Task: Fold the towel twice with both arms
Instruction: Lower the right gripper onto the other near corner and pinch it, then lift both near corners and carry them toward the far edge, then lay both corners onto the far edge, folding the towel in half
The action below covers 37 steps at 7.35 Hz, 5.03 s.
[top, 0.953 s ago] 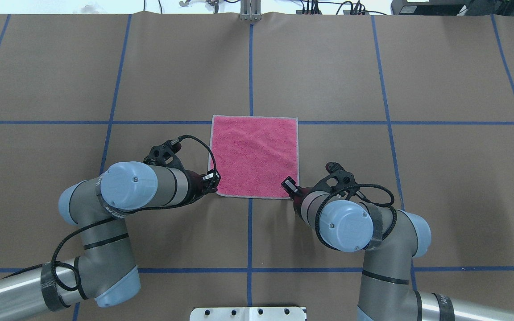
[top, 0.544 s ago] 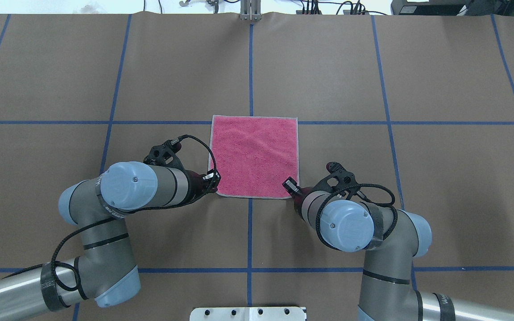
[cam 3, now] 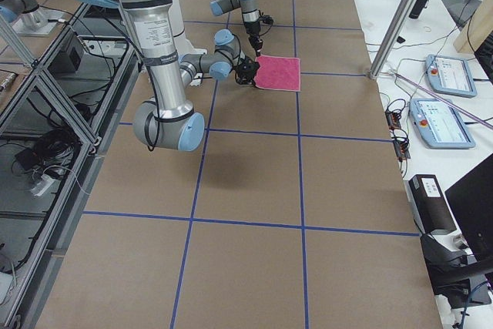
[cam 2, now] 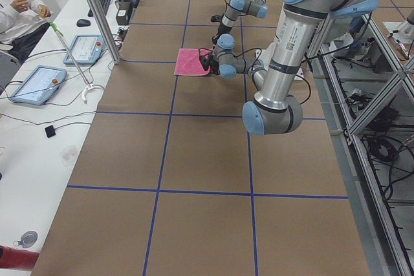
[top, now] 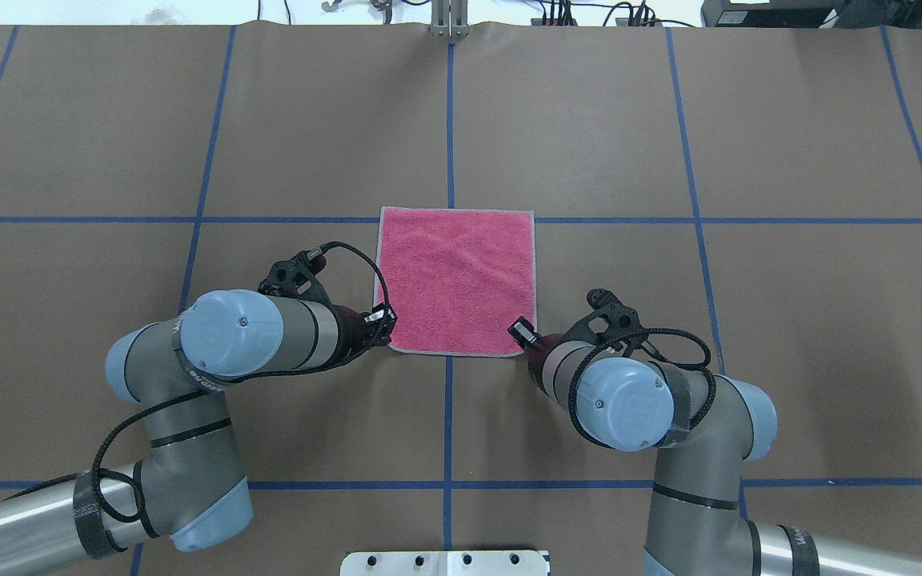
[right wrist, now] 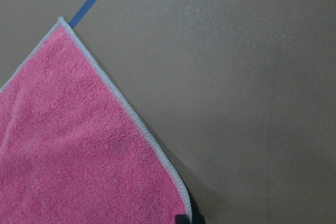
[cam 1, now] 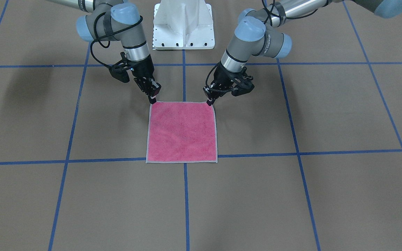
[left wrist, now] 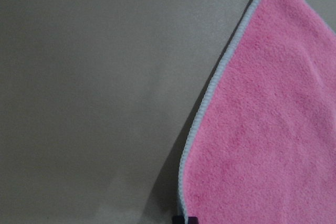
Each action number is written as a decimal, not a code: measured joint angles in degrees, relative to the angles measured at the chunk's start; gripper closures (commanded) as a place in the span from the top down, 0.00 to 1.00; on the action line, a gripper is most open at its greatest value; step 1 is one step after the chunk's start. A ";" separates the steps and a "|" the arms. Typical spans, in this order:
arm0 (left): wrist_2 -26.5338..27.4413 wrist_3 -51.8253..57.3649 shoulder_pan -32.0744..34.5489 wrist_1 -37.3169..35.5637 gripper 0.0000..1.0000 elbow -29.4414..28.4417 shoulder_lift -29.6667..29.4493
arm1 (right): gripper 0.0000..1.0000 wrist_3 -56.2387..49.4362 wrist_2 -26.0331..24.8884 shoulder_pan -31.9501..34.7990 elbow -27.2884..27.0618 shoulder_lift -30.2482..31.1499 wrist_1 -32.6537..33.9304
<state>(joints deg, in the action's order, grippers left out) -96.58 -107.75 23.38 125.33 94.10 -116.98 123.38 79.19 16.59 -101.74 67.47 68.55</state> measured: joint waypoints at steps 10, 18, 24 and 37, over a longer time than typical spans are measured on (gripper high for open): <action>-4.00 2.46 2.02 -0.60 0.00 10.67 4.33 | 0.00 -1.57 0.63 1.68 -11.89 0.94 8.02; -3.96 4.47 6.37 -0.78 0.00 4.03 -0.84 | 0.00 -4.30 0.54 6.26 -7.68 -2.56 8.03; -3.89 4.57 8.52 -0.79 0.00 -1.46 -4.05 | 0.00 -5.49 0.62 8.64 -3.85 -5.41 7.82; -3.82 4.57 9.27 -0.55 0.00 -4.93 -5.16 | 0.00 -6.52 0.81 10.81 6.36 -11.03 7.22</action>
<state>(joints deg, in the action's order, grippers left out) -100.40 -103.18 32.65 124.78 89.17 -122.14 116.86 80.00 27.40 -95.38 56.43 75.77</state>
